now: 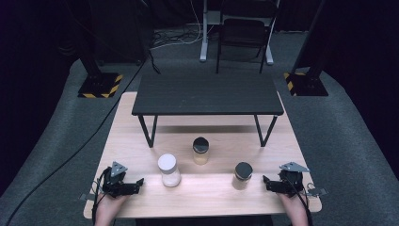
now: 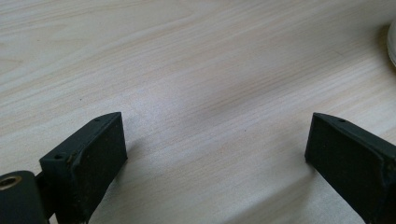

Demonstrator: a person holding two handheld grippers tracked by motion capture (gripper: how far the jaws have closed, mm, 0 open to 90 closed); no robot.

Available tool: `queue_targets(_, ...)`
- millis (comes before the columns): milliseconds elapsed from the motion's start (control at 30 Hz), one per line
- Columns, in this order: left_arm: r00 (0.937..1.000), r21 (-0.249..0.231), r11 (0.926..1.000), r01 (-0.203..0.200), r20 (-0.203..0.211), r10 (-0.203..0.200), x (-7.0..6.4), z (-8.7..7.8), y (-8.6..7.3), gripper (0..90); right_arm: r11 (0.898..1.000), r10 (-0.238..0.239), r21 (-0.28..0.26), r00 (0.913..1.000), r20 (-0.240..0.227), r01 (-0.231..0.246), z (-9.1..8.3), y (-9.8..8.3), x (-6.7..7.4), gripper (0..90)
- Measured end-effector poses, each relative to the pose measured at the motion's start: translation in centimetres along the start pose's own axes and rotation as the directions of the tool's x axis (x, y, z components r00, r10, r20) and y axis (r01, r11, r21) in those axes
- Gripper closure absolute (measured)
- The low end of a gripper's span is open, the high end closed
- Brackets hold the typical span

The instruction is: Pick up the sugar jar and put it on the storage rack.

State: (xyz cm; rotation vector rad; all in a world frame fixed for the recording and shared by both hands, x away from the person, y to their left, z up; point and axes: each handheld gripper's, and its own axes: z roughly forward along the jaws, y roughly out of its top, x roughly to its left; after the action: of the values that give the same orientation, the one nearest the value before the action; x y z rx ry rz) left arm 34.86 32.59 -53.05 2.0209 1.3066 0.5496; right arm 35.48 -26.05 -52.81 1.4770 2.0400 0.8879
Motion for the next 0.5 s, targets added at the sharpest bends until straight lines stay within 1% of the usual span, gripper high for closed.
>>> queue_targets(500,1.0000,-0.001,1.0000,0.006,-0.005,-0.006,-0.06,0.00,0.00,5.1,1.000,0.006,0.003,1.0000,0.004,-0.006,0.02,-0.01,0.01,5.3)
